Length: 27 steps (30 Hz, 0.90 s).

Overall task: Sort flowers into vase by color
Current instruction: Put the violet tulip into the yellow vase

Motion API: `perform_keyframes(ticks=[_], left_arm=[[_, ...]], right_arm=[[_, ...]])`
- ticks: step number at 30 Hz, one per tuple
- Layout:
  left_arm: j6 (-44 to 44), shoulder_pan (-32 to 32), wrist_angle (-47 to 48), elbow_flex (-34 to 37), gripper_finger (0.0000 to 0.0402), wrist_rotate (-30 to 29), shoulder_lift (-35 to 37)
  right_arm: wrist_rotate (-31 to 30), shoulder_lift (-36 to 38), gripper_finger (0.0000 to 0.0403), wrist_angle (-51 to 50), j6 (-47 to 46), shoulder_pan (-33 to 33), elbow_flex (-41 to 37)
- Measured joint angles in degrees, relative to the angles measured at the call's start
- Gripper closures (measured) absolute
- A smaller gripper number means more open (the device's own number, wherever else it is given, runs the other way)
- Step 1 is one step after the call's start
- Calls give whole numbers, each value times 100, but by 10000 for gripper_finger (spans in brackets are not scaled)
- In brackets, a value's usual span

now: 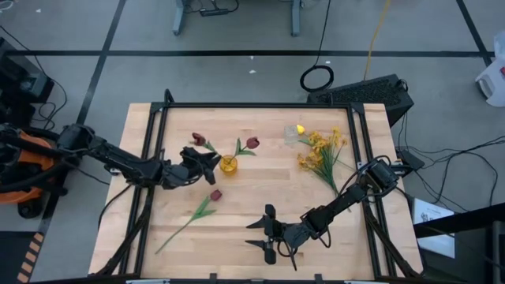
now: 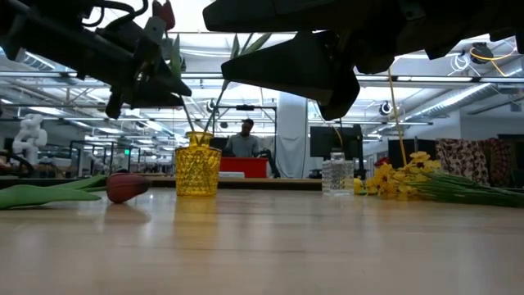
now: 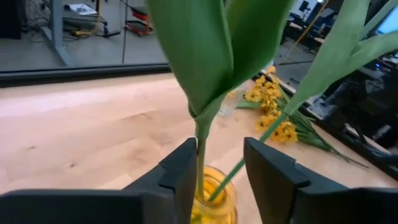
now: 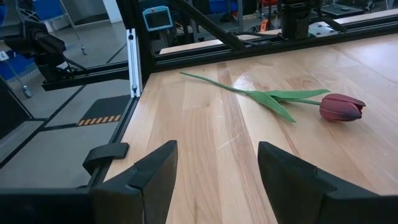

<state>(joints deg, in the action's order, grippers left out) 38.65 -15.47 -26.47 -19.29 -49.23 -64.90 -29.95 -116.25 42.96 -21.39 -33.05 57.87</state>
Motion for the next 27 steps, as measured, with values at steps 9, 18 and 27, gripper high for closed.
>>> perform_keyframes(ticks=[9,18,27], left_arm=[[0,-589,322,0,227,0,2],[230,-1265,817,0,226,345,15],[1488,-2176,1917,-2,226,550,15]], right_arm=[[0,0,188,0,0,-7,0],[0,0,188,1,0,-7,0],[0,0,188,2,-11,-5,0]])
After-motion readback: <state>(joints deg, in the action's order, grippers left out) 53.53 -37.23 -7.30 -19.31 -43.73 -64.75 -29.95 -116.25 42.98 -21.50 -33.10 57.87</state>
